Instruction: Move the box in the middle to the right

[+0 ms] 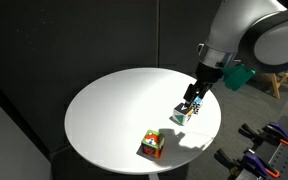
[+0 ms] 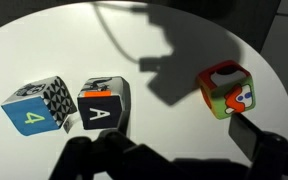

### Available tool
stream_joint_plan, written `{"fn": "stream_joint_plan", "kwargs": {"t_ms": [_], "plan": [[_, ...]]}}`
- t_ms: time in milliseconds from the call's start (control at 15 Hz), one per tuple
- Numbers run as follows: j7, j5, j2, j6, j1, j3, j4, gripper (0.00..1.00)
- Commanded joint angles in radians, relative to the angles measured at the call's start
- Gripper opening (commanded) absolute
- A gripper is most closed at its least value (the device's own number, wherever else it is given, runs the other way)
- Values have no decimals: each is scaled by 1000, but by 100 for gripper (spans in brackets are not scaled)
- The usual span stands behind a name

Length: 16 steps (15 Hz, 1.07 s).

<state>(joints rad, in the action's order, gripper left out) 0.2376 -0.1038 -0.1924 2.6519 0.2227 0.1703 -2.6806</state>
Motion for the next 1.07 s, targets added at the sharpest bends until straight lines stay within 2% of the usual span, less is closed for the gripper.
{"fn": "stream_joint_plan", "kwargs": {"t_ms": [0,400,1000], "plan": [[-19,-7,-108,-81,-9,8,-20,100],[29,2,-220,-169,-25,20,-21,100],[-30,-13,-396,-384,-18,-7,-18,100]]}}
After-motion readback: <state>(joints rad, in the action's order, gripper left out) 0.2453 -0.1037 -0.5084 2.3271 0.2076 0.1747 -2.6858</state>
